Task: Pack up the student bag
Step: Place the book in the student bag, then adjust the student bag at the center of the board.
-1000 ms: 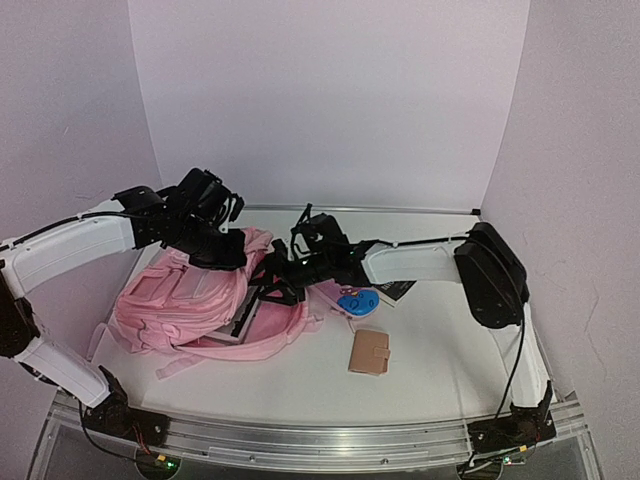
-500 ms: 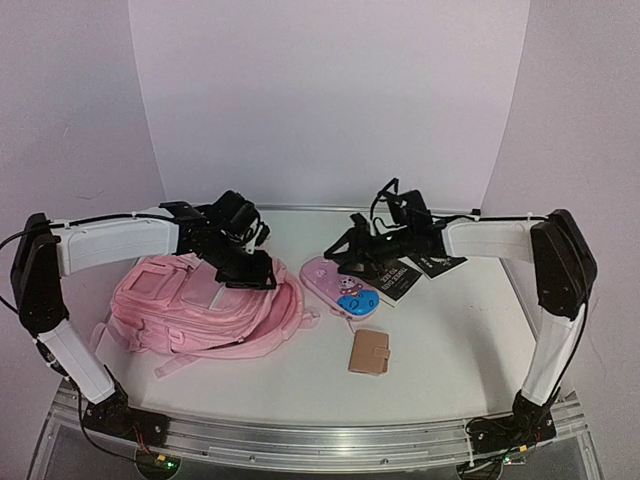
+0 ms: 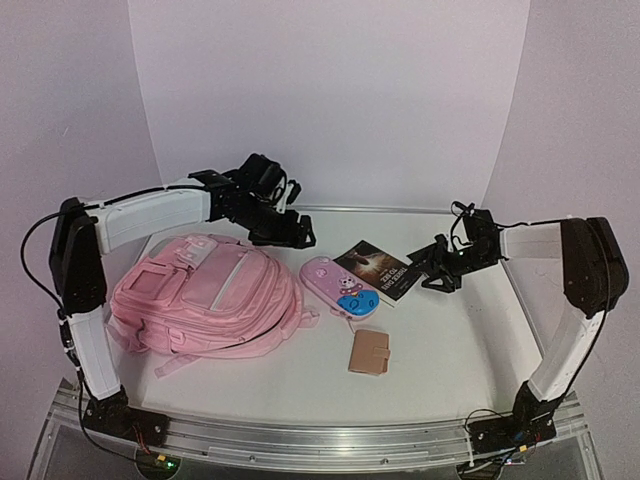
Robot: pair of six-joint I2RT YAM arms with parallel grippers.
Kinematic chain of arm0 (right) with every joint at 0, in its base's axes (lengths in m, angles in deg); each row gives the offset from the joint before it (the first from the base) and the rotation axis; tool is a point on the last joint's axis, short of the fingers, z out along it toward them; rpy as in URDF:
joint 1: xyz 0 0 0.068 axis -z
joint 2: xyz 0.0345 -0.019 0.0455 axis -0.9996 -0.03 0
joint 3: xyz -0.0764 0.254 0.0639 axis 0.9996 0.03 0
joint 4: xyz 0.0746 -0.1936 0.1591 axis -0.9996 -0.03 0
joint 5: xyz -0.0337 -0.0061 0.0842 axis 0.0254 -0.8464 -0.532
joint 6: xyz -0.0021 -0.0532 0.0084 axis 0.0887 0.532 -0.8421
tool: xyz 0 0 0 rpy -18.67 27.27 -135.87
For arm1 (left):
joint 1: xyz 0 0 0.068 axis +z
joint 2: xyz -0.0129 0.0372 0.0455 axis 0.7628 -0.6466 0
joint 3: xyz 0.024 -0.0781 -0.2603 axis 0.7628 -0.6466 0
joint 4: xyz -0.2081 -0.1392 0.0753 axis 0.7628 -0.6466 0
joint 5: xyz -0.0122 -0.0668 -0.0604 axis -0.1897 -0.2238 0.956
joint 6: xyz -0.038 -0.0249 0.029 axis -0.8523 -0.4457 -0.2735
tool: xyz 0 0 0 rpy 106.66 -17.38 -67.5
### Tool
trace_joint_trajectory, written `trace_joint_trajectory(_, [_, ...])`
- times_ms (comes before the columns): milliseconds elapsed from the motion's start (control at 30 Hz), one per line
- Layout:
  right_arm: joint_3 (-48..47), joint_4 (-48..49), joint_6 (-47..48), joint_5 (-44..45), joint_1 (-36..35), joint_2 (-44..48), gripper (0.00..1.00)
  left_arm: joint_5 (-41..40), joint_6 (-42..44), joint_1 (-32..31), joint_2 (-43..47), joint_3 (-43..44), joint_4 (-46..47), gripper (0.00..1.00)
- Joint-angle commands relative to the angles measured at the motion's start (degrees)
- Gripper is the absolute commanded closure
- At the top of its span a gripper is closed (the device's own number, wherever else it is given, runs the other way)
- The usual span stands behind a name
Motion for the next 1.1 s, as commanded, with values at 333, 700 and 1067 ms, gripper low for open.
trace_joint_trajectory(333, [-0.3,1.4,1.9,2.0,0.5,-7.3,0.34,5.7,4.2,2.4,-30.1,33.5,-0.7,0.11])
trace_joint_trajectory(700, [-2.1,3.1,1.5,1.9,0.5,-10.6,0.34,10.3,2.7,3.9,-41.0,41.5,2.1,0.11])
trace_joint_trajectory(1067, [-6.3,2.7,5.5,-0.9,0.3,-5.6,0.33,5.9,-0.5,3.7,-25.0,23.0,5.0,0.10])
